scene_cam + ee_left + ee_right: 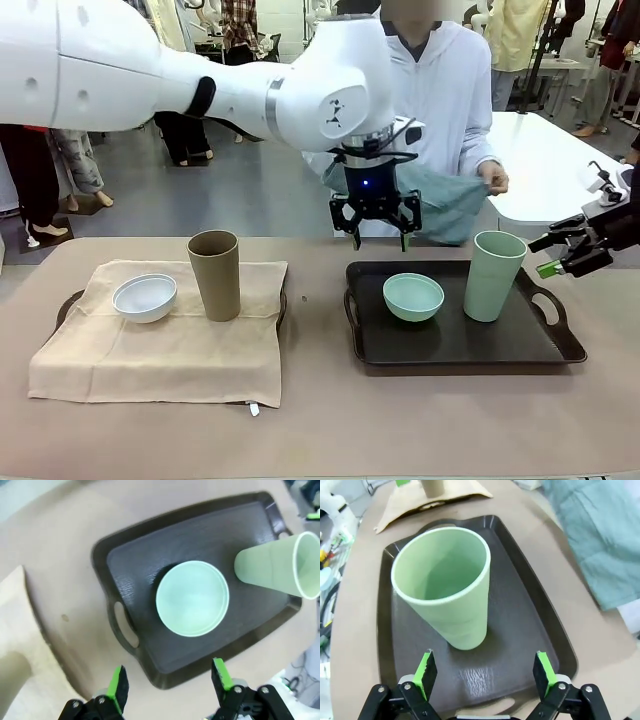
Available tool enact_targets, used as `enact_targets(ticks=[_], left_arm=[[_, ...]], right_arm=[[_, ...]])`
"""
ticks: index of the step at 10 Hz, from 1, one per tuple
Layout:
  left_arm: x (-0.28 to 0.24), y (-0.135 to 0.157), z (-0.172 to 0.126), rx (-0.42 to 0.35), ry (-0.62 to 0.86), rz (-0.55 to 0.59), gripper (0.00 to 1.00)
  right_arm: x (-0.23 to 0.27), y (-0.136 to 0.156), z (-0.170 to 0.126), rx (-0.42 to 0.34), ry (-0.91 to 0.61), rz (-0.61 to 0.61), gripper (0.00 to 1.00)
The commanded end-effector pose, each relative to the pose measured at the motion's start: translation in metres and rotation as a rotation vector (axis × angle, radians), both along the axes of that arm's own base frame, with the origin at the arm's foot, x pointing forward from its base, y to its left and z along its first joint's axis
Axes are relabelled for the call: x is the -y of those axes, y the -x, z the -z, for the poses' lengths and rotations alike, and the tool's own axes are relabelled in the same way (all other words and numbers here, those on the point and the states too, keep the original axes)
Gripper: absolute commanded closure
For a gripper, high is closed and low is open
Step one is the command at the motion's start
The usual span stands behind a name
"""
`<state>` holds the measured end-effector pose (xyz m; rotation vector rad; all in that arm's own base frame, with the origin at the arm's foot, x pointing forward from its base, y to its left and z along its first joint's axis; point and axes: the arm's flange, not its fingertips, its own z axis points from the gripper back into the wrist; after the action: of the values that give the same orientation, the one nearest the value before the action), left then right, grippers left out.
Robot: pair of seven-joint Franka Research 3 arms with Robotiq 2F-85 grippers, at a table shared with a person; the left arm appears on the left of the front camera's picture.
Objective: Set up a tray with a mat and arrange the tableware.
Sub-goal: Pick up the Picnic Bowl and Reusable plastic cup from the Handle tray in front of the human's position and hold them in the air.
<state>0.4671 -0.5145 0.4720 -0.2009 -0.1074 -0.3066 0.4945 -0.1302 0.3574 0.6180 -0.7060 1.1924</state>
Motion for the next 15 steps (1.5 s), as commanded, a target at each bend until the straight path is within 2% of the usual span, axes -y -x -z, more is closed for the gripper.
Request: enact_targets(ticks=[1,4,8,12,15], left_arm=[[0.016,-0.016,0.009,-0.008,-0.01,-0.043,0.12],[0.019,-0.028,0.034,-0.04,-0.038,-0.067,0.12],[0.02,-0.031,0.046,-0.062,-0.067,-0.082,0.12],[0.033,-0.038,0.069,-0.09,-0.07,-0.086,0.12],[0.033,-0.045,0.078,-0.112,-0.08,-0.114,0.12]], right_arm=[[-0.022,-0.011,0.005,0.043,-0.011,-0.047,0.0],[-0.041,-0.023,0.018,0.02,-0.003,-0.084,0.0],[-0.051,-0.024,0.028,-0.017,-0.025,-0.112,0.0],[-0.065,-0.024,0.033,-0.006,-0.085,-0.162,0.0],[-0.076,-0.024,0.04,-0.033,-0.127,-0.203,0.0]])
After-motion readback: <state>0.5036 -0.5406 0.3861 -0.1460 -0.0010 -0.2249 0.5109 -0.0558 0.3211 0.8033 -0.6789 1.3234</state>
